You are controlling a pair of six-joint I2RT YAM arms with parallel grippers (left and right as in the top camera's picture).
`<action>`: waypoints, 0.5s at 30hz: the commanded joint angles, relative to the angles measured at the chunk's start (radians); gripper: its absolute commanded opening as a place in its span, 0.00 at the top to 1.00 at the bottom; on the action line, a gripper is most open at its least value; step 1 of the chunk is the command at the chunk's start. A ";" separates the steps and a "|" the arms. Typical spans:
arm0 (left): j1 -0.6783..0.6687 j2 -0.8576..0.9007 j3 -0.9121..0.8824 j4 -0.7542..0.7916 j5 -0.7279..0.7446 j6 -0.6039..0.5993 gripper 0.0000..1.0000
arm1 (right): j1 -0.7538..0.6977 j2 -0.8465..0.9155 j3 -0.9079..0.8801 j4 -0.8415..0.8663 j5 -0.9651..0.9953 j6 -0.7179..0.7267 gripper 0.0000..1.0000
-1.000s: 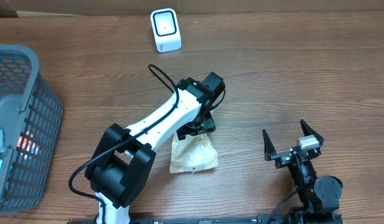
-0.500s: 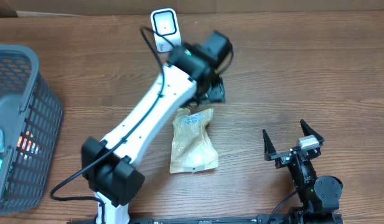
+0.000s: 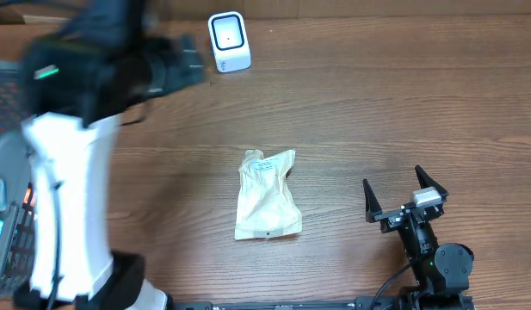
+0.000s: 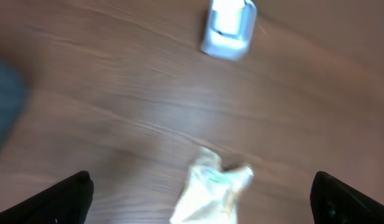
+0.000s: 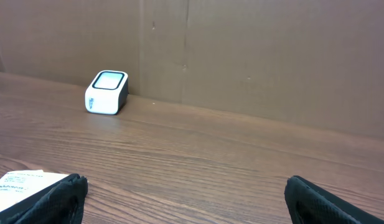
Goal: Scan the item barcode
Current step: 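Move the left gripper back into the basket above the orange box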
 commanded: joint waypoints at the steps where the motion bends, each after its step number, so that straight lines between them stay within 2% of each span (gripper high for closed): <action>1: 0.140 -0.057 0.016 -0.029 -0.018 0.044 0.03 | -0.001 -0.012 -0.011 0.003 0.001 0.007 0.00; 7: 0.431 -0.092 0.016 -0.039 0.014 0.080 0.03 | -0.001 -0.012 -0.011 0.004 0.001 0.007 0.00; 15: 0.618 -0.090 0.016 -0.012 0.016 0.095 0.04 | -0.001 -0.012 -0.011 0.003 0.001 0.007 0.00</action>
